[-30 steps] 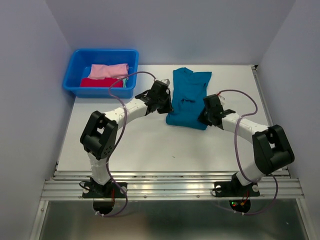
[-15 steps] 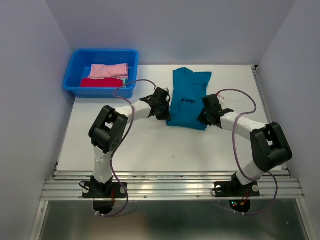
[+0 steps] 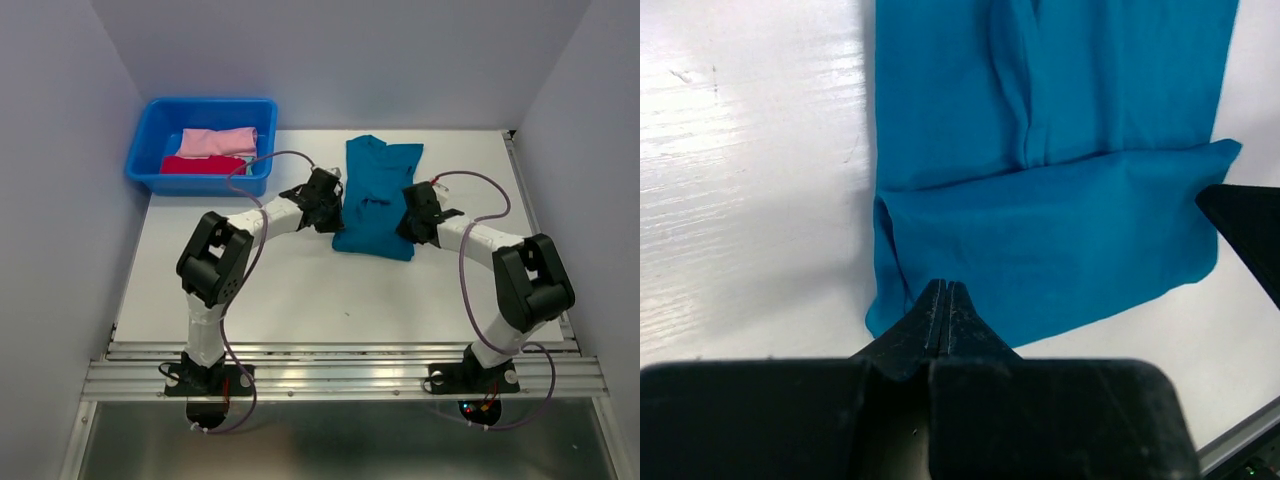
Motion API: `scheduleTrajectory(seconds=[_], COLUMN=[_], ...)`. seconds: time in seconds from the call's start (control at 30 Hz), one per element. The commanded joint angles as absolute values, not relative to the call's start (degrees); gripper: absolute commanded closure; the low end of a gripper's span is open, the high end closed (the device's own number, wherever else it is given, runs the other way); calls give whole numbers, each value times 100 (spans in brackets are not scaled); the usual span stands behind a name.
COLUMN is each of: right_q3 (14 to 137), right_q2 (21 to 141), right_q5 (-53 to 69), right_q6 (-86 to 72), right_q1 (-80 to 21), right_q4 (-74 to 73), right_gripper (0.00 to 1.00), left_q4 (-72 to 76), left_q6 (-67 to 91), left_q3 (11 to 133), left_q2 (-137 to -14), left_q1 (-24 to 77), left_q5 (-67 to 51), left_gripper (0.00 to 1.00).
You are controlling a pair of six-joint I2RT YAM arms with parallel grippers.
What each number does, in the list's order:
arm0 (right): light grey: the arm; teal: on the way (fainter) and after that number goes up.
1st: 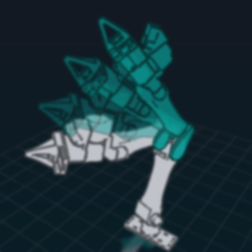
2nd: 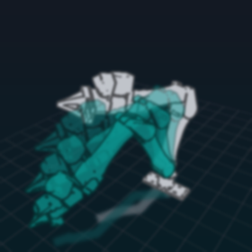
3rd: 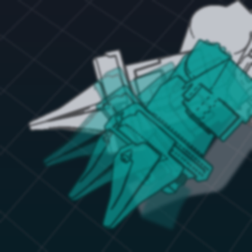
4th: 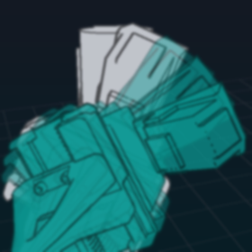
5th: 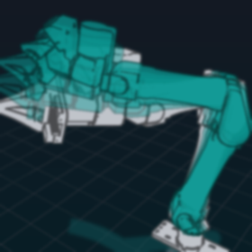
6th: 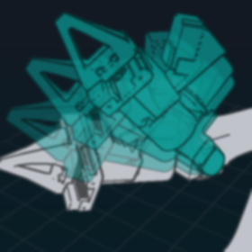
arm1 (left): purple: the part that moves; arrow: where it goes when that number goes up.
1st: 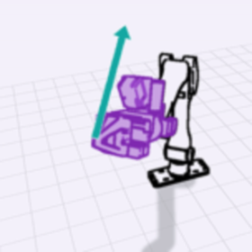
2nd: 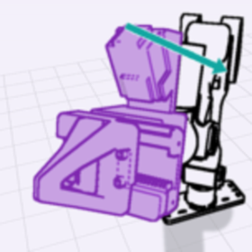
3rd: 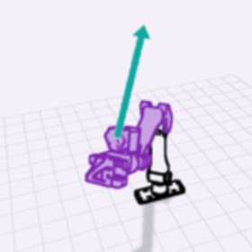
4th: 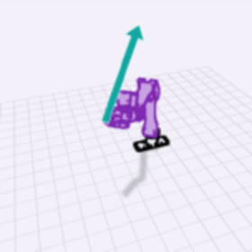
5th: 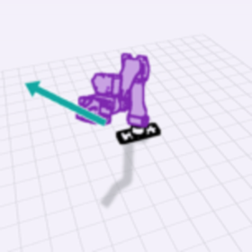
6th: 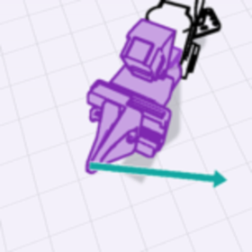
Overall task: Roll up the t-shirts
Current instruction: Roll the T-shirt to the center of the board.
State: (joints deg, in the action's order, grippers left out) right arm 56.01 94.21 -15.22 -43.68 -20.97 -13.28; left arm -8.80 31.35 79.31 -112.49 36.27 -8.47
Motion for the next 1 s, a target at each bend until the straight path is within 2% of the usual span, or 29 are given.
scheduleTrajectory(seconds=[0.0,0.33,0.53,0.73,0.87,0.97], right_q3=[5845,4853,3930,3595,3822,3928], right_q2=[9597,9449,8657,7586,6822,6408], right_q5=[-1608,-1064,-932,-1054,-1922,-2092], right_q6=[-4298,-4403,-4904,-5475,-5512,-5266], right_q1=[-2057,-2109,-2732,-3207,-3208,-3208], right_q4=[-1345,-949,-1081,-1651,-2363,-2619], right_gripper=[89,90,90,90,75,58], left_q4=[-738,-492,-448,-439,-615,-659], left_q6=[3120,3050,2988,3146,3208,3322], left_q3=[8077,6902,5739,4685,4413,4229], left_q2=[-11496,-11172,-10056,-8896,-8185,-7859], left_q1=[3647,3735,3981,4184,4184,4184], left_q5=[-958,-897,-519,-519,-431,-483], left_gripper=[100,100,100,100,100,87])
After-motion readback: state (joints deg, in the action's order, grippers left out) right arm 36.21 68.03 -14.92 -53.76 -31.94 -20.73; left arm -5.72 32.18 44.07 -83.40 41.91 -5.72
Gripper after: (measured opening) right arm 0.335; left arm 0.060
